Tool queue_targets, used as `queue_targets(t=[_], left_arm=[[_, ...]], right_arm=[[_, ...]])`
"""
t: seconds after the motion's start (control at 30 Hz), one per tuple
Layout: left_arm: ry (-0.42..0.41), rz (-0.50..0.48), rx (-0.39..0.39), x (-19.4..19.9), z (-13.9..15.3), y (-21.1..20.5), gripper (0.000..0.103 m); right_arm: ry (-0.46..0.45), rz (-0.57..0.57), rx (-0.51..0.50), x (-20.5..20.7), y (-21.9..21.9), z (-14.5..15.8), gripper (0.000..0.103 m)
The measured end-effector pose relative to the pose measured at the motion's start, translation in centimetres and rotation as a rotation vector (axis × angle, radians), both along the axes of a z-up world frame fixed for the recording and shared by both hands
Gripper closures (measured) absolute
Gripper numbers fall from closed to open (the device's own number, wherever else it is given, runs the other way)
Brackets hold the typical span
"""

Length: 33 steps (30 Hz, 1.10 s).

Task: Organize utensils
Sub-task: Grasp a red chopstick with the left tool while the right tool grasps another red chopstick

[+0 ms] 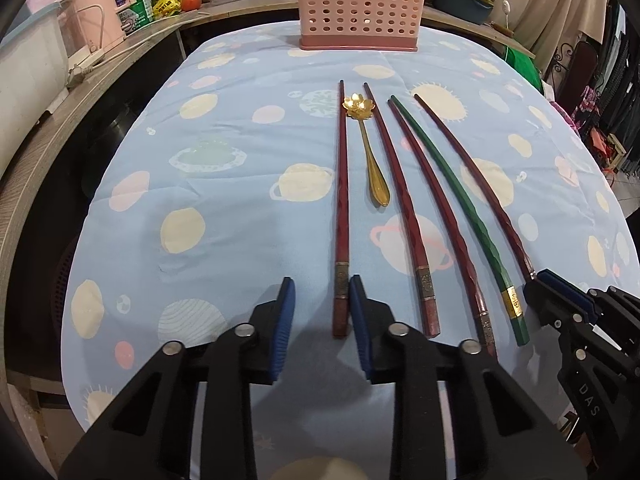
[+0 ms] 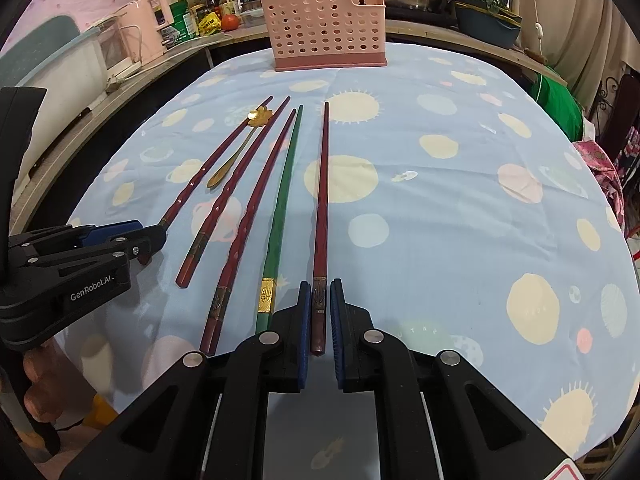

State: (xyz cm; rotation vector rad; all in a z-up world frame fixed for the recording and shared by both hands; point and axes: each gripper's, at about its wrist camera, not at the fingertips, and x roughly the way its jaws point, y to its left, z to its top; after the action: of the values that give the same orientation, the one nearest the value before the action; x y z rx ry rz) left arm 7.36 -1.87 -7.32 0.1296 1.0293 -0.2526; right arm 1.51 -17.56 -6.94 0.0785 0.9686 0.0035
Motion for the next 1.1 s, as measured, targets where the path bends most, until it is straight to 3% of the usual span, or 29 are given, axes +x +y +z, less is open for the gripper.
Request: queue_targets(t=[0.07,0.13,0.5,1.1], left_arm=[[0.002,0.002,-0.001,0.0,0.0,0.1,0.091],[0.005,0.004,-0.007,0.1,0.0,0.3,0.094],[-0.008,0.025,-0.051,-0.1,1.5,1.3,0.096],[-0.141,0.038,-0.164,0.1,9.7,2.9,0.096]], right_arm=[[0.000,0.000,0.001,0.0,0.0,0.0,0.094],[0.001,-0.002,0.006,0.0,0.0,0.0,0.095],[-0.024,-0.010,0.029,-0.2,-0.5,1.4,0.096],[-0.191,-0.111,0.154,-0.5,-4.1,9.2,0.096]])
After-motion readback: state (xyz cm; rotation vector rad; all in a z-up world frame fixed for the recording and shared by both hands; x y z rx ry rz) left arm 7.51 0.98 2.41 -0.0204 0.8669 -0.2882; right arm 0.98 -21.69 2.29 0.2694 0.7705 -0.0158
